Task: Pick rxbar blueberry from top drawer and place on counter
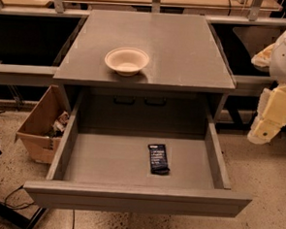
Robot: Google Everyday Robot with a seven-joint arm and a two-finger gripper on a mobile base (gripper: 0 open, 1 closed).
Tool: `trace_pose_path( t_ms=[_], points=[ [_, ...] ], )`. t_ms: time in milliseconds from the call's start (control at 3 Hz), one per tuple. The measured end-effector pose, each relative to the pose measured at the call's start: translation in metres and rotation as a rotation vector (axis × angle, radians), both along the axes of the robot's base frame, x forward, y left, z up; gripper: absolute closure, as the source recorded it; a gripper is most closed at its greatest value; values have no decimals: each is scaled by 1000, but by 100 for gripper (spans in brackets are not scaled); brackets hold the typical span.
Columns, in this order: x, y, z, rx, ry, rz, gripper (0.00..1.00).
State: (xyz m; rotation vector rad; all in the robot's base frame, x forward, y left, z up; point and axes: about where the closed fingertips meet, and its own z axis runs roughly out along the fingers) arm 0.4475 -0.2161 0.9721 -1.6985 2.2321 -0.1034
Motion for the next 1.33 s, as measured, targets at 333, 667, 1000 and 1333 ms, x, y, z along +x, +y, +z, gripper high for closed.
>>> trace_pose_path(
  t_ms=[333, 667, 1000, 1333],
  points=[
    [42, 5, -31, 55, 11, -75, 0],
    [92, 14, -78, 65, 49, -218, 0],
    [123, 21, -123, 1, 104, -349, 0],
    [139, 31, -168, -85, 185, -480, 0]
  ],
)
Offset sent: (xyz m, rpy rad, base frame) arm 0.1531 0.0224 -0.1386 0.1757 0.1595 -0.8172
